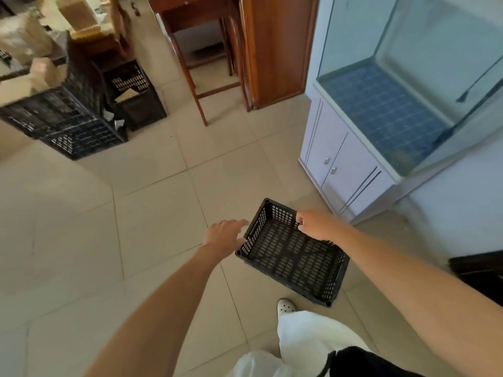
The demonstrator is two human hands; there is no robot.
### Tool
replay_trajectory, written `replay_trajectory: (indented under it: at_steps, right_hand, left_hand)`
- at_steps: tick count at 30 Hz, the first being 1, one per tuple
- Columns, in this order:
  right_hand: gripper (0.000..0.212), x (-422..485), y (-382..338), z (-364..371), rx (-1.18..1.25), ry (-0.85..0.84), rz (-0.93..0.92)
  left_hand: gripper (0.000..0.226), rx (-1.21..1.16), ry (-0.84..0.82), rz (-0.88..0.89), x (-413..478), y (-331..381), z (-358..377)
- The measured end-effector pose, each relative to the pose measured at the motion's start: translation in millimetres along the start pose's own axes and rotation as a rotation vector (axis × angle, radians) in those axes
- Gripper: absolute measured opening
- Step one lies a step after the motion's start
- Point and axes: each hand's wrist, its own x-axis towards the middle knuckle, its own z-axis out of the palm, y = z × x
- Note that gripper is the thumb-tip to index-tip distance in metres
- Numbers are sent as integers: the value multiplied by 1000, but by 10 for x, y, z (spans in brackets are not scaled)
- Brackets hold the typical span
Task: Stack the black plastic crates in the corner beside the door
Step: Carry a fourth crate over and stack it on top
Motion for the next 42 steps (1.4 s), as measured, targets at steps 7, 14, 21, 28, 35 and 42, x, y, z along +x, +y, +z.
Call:
replay_trajectory:
  at_steps: [7, 14, 21, 28, 35, 42]
  right_hand:
    - [25, 184, -197, -68, 9, -10, 39]
    - [25, 358, -590, 80, 96, 82, 134]
    - [28, 263, -1000, 688, 343, 187, 407]
    - [23, 140, -1320, 1665, 578, 159, 658]
    - [28, -55, -930, 2007, 792, 190, 901]
    - [31, 75, -395, 2246, 905, 213, 1086]
  left_hand:
    - [53, 30, -33, 100, 236, -222, -212]
    - [57, 141, -90, 263, 569, -672, -336]
    - [63, 218, -180, 471, 903, -1078, -289]
    - [65, 265, -211, 635, 1374, -764, 53]
    - [66, 293, -299, 787, 1882, -10, 395]
    - [61, 355, -324, 904, 2476, 493, 676]
